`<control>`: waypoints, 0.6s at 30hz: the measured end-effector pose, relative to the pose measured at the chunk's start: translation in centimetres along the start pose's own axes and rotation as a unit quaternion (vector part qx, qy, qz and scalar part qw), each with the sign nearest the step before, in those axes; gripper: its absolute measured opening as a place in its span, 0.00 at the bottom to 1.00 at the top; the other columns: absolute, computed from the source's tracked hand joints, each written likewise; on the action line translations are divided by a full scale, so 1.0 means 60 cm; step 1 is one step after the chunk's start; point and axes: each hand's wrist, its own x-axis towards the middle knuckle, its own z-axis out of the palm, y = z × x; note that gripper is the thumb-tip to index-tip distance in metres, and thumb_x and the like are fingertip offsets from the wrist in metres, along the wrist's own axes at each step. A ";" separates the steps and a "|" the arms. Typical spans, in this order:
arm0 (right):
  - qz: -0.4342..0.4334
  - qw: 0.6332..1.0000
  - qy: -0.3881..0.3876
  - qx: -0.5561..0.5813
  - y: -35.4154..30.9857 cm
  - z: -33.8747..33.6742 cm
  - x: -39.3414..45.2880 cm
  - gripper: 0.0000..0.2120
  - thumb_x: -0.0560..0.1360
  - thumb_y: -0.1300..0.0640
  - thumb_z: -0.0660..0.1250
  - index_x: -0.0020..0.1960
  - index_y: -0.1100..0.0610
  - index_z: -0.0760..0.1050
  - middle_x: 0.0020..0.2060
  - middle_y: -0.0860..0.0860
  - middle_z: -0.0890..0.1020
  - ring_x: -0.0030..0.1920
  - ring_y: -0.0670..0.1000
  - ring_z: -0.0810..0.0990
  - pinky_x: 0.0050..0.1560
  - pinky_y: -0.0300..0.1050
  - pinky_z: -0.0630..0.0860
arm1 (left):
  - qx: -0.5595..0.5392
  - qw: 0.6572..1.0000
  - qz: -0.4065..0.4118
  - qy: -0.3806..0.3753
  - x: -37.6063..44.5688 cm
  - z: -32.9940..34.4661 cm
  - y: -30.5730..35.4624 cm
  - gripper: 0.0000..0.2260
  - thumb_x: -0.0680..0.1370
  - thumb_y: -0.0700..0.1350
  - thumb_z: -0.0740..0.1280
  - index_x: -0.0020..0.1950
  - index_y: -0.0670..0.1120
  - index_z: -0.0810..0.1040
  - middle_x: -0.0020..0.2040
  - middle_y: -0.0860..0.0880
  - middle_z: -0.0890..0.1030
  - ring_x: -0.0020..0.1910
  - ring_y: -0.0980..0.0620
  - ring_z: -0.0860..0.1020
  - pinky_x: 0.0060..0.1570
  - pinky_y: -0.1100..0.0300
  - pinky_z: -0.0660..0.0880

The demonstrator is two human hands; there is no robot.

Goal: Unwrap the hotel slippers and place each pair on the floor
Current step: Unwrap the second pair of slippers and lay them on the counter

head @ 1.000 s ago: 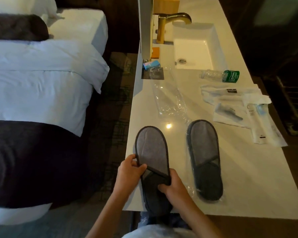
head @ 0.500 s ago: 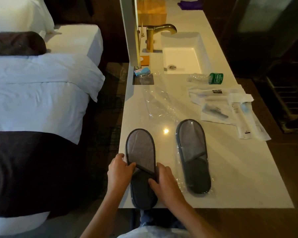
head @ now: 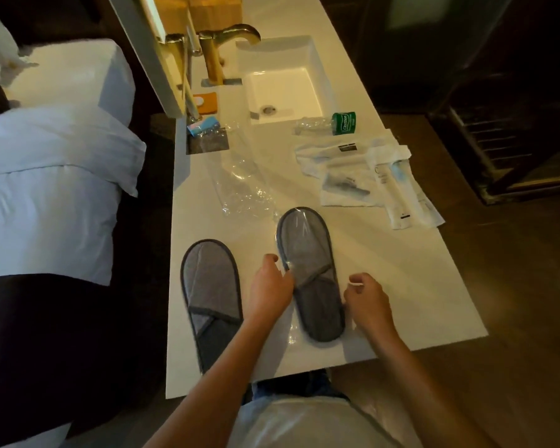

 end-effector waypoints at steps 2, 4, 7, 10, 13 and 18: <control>0.014 1.000 -0.014 0.017 0.003 -0.001 0.001 0.16 0.79 0.61 0.62 0.66 0.58 0.73 0.59 0.57 0.80 0.52 0.55 0.78 0.49 0.43 0.71 | -0.002 1.000 -0.025 0.003 0.001 0.016 0.004 0.23 0.78 0.52 0.67 0.70 0.47 0.66 0.47 0.50 0.81 0.42 0.56 0.80 0.41 0.58 0.78; 0.015 0.998 -0.029 0.048 0.001 -0.003 0.002 0.15 0.77 0.61 0.64 0.64 0.57 0.75 0.57 0.56 0.82 0.51 0.53 0.79 0.49 0.46 0.76 | -0.018 0.999 -0.052 -0.001 0.002 0.023 0.005 0.22 0.77 0.52 0.69 0.67 0.46 0.69 0.44 0.53 0.78 0.40 0.58 0.78 0.36 0.63 0.74; 0.013 0.991 -0.065 0.119 -0.005 -0.011 -0.004 0.15 0.74 0.63 0.69 0.60 0.55 0.77 0.49 0.56 0.85 0.46 0.54 0.85 0.48 0.53 0.83 | -0.069 0.993 -0.086 -0.039 0.009 0.023 0.000 0.16 0.75 0.53 0.70 0.53 0.41 0.79 0.41 0.48 0.81 0.33 0.57 0.76 0.35 0.62 0.75; -0.002 0.974 -0.095 0.207 -0.023 -0.030 -0.019 0.17 0.74 0.67 0.69 0.61 0.56 0.77 0.45 0.55 0.87 0.41 0.52 0.87 0.40 0.44 0.82 | -0.137 0.983 -0.103 -0.062 0.009 0.009 0.004 0.14 0.74 0.53 0.72 0.46 0.42 0.81 0.37 0.45 0.82 0.32 0.53 0.76 0.34 0.59 0.75; -0.022 0.960 -0.117 0.254 -0.048 -0.044 -0.030 0.16 0.75 0.66 0.69 0.61 0.54 0.78 0.45 0.53 0.88 0.44 0.50 0.88 0.45 0.44 0.83 | -0.225 0.964 -0.104 -0.099 0.000 -0.018 0.020 0.13 0.75 0.48 0.73 0.52 0.40 0.81 0.46 0.40 0.86 0.43 0.43 0.85 0.49 0.51 0.82; -0.090 0.952 -0.163 0.242 -0.097 -0.067 -0.056 0.14 0.78 0.61 0.66 0.62 0.50 0.77 0.44 0.53 0.87 0.48 0.49 0.87 0.47 0.45 0.84 | -0.336 0.937 -0.026 -0.087 -0.025 -0.074 0.059 0.07 0.78 0.39 0.69 0.55 0.39 0.79 0.45 0.42 0.87 0.45 0.45 0.86 0.44 0.56 0.83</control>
